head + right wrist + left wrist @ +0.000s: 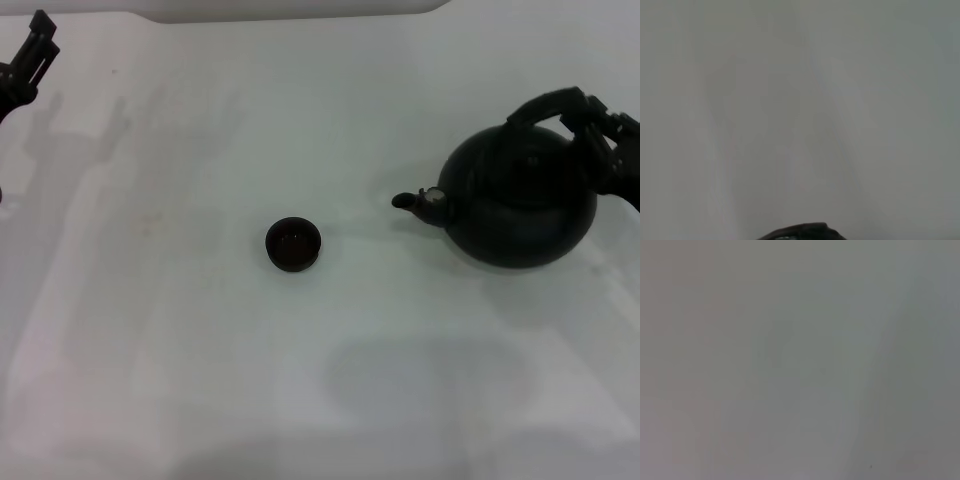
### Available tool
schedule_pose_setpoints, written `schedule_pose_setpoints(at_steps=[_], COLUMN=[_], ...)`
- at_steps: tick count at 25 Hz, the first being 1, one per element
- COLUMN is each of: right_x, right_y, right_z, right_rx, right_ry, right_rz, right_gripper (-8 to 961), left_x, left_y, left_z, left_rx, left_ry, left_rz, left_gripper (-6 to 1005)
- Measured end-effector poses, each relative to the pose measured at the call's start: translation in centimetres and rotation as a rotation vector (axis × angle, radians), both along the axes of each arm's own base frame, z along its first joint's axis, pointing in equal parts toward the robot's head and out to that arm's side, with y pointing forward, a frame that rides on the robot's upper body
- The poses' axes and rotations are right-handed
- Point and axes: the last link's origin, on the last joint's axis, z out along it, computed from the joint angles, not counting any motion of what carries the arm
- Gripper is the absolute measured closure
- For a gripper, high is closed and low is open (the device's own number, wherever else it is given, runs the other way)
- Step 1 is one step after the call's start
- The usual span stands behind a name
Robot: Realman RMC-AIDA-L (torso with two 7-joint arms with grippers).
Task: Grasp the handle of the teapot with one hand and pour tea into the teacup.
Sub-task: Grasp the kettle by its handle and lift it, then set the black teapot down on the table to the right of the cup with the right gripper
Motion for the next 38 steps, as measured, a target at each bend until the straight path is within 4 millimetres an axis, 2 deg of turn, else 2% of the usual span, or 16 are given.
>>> schedule_pose_setpoints(at_steps=[3,4,11,19,29,38], right_x=[-1.1,-2.0,-4.1,-6.5,-8.6,-9.0], right_y=[0.7,1.4,4.0,6.4,6.6,6.3], right_z=[-0.2,-0.5,-1.1,-2.2,-3.1,-3.8], right_rx=[0.008,0.007,0.005,0.025,0.1,0.103], right_ry=[-0.019,-0.038,-0.096,-0.239,-0.402,-0.475], right_rz=[0.05,0.092,0.159,0.242,0.394,0.461], right_gripper=[735,739,747,766,778,801], left_x=[0.0,0.0,0.0,-0.1,-0.1,-0.1], left_y=[0.0,-0.1,-0.2,-0.2,-0.2,-0.2], left_z=[-0.1,-0.1,-0.2,-0.2,-0.2,-0.2], left_rx=[-0.003,-0.004,-0.008,-0.01,-0.007,-0.007], left_ry=[0.0,0.0,-0.012,-0.02,-0.029,-0.03], left_rz=[0.0,0.0,0.003,0.007,0.01,0.01], left_gripper=[109,109,108,109,109,108])
